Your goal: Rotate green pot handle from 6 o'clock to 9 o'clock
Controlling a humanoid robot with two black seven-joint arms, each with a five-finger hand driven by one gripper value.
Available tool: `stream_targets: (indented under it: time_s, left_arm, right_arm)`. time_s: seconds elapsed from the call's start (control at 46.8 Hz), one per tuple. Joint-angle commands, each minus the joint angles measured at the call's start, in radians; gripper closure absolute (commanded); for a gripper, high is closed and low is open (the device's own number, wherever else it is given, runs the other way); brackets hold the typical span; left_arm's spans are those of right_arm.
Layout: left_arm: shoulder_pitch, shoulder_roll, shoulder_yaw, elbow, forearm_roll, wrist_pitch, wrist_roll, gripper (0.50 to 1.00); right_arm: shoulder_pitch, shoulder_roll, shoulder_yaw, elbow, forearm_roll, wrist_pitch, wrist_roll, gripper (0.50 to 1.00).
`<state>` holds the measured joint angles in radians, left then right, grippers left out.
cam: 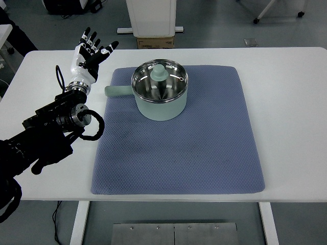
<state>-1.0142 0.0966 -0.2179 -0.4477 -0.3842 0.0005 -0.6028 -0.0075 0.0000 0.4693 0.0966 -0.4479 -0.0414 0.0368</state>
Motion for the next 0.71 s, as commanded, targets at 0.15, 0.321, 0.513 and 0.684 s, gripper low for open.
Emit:
stream_targets:
  time_s: [0.15,0.321,0.513,0.684]
  left_arm:
    - [0.002,-0.020,-0.003,0.041,-0.001,-0.040,0.000,0.500]
    - [0.020,-0.031,-0.014,0.057,-0.001,-0.060,0.000,0.500]
    - [0.023,-0.040,-0.014,0.067,-0.001,-0.068,0.000,0.500]
    - [0.029,-0.041,-0.015,0.073,-0.001,-0.069,0.000,0.500]
  right_arm:
    - [0.000,0.000,0.000,0.000,0.000,0.000,0.000,0.500]
    - [0.000,0.000,0.000,0.000,0.000,0.000,0.000,0.500]
    - [0.000,0.000,0.000,0.000,0.000,0.000,0.002,0.500]
    - [-0.002,0.000,0.005,0.000,0.002,0.000,0.005,0.500]
